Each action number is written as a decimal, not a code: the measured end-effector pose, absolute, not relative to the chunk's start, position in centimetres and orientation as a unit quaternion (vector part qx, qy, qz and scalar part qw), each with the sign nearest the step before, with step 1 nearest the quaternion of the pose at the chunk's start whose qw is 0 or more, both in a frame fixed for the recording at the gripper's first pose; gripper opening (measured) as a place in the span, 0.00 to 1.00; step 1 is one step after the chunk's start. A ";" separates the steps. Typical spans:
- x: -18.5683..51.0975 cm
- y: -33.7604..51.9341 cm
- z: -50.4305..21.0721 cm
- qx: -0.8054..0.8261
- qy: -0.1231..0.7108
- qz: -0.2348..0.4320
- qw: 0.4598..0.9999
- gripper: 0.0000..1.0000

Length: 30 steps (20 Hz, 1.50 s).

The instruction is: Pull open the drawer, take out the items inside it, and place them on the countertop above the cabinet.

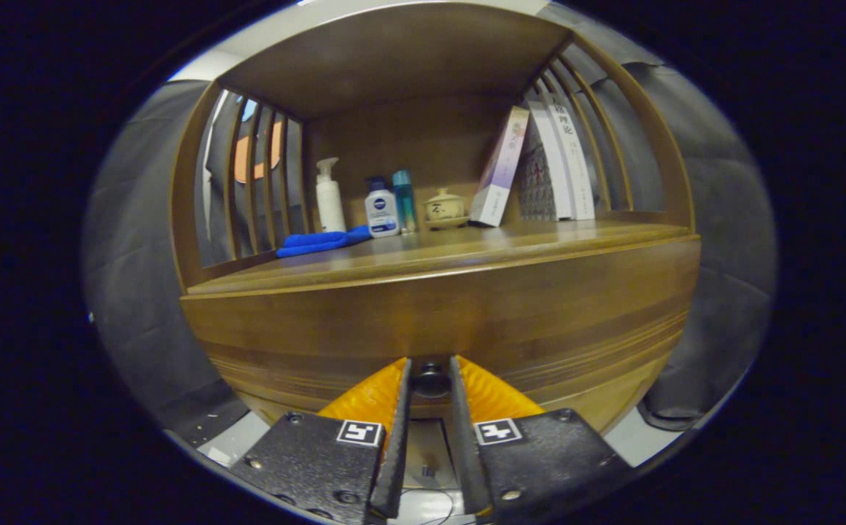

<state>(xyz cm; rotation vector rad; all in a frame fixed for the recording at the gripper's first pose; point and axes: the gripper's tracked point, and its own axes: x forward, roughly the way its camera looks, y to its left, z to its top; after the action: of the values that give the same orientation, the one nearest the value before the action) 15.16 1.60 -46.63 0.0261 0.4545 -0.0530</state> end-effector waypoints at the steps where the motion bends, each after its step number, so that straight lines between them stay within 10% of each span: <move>1: 15.0 1.6 -46.6 0.011 0.225 -0.028 0.974 0.30; 30: 3.9 1.7 -44.6 -0.005 0.259 -0.013 0.966 0.20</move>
<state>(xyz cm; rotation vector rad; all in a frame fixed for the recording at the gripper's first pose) 3.85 1.71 -44.64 -0.0094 0.5246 -0.0260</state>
